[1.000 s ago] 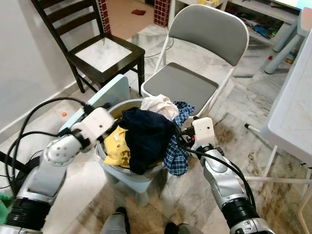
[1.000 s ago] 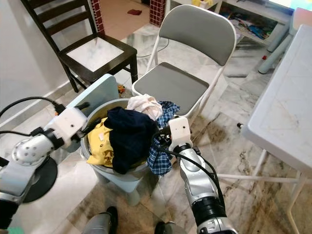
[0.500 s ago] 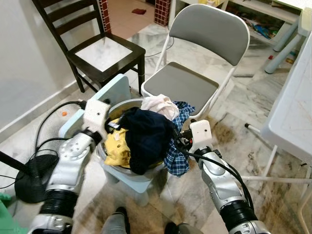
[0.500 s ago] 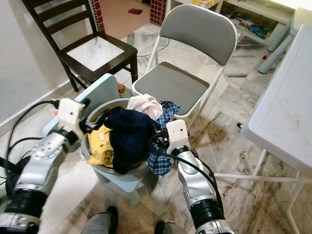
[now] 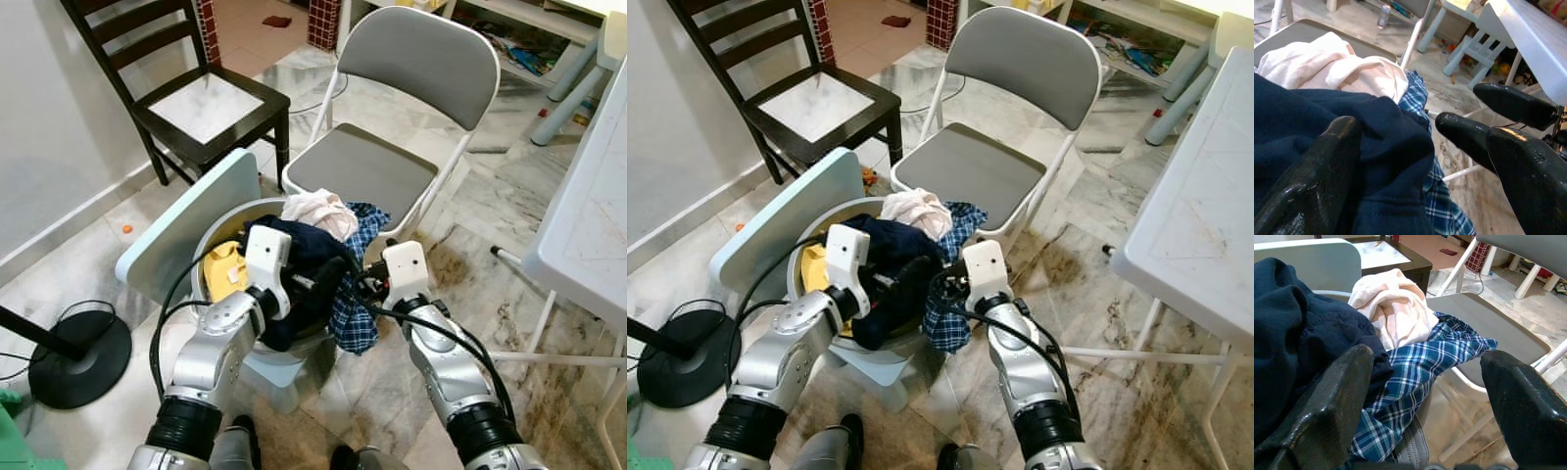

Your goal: Hang hanger

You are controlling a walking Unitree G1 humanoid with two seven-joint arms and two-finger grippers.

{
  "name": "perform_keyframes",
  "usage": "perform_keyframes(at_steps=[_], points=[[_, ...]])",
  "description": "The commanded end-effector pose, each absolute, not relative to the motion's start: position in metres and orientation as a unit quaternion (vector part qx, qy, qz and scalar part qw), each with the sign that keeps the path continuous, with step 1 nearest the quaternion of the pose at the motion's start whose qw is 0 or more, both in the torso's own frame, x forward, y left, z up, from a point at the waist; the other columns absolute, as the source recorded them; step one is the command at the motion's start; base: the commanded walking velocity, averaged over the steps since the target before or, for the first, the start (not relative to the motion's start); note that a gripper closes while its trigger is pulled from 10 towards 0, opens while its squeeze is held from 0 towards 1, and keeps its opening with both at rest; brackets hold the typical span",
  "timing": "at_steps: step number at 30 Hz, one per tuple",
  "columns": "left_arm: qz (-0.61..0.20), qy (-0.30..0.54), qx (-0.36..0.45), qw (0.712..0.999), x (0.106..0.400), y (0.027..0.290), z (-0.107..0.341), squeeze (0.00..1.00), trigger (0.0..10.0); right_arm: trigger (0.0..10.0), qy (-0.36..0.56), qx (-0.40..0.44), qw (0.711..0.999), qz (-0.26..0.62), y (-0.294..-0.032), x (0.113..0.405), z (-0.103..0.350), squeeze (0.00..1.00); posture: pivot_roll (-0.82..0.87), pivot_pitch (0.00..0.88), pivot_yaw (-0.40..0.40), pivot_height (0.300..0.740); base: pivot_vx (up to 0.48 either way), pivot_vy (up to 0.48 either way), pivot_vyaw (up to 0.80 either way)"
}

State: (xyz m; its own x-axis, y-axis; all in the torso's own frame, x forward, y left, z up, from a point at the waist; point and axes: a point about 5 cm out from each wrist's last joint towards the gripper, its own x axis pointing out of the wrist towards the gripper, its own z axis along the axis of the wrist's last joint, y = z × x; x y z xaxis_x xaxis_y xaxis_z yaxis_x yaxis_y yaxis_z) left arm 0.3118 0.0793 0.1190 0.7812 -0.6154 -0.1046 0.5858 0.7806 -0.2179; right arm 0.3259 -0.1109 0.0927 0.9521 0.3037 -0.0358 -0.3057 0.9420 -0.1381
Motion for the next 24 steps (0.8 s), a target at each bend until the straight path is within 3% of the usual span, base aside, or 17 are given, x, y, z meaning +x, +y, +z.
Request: perform_keyframes(at_steps=[1, 5, 15, 16, 17, 18, 24], points=[[-0.307, 0.118, -0.071, 0.942, 0.307, 0.084, 0.106, 0.00, 10.0, 10.0, 0.010, -0.072, 0.985, 0.154, -0.112, 0.324, 0.092, 0.00, 0.17, 0.227, -0.074, 0.740, 0.000, 0.000, 0.00], [-0.270, 0.181, -0.040, 0.945, 0.306, 0.098, 0.088, 0.00, 10.0, 10.0, 0.012, -0.073, 0.985, 0.156, -0.112, 0.324, 0.091, 0.00, 0.17, 0.227, -0.076, 0.740, 0.000, 0.000, 0.00], [-0.247, 0.198, -0.026, 0.948, 0.314, 0.104, 0.081, 0.00, 10.0, 10.0, 0.016, -0.075, 0.984, 0.159, -0.110, 0.324, 0.090, 0.00, 0.17, 0.230, -0.077, 0.740, 0.000, 0.000, 0.00], [-0.244, 0.197, -0.023, 0.949, 0.316, 0.105, 0.081, 0.00, 6.9, 10.0, 0.016, -0.075, 0.984, 0.159, -0.110, 0.324, 0.090, 0.00, 0.16, 0.229, -0.076, 0.740, 0.000, 0.000, 0.00], [-0.244, 0.197, -0.023, 0.949, 0.316, 0.105, 0.081, 0.00, 6.9, 10.0, 0.016, -0.075, 0.984, 0.159, -0.110, 0.324, 0.090, 0.00, 0.16, 0.229, -0.076, 0.740, 0.000, 0.000, 0.00], [-0.241, 0.194, -0.020, 0.951, 0.318, 0.107, 0.082, 0.00, 0.0, 10.0, 0.016, -0.075, 0.984, 0.159, -0.110, 0.324, 0.090, 0.00, 0.16, 0.231, -0.075, 0.740, 0.000, 0.000, 0.00], [-0.240, 0.188, -0.018, 0.952, 0.320, 0.111, 0.084, 0.00, 0.0, 10.0, 0.019, -0.074, 0.985, 0.157, -0.111, 0.323, 0.089, 0.00, 0.16, 0.234, -0.071, 0.740, 0.000, 0.000, 0.00]])
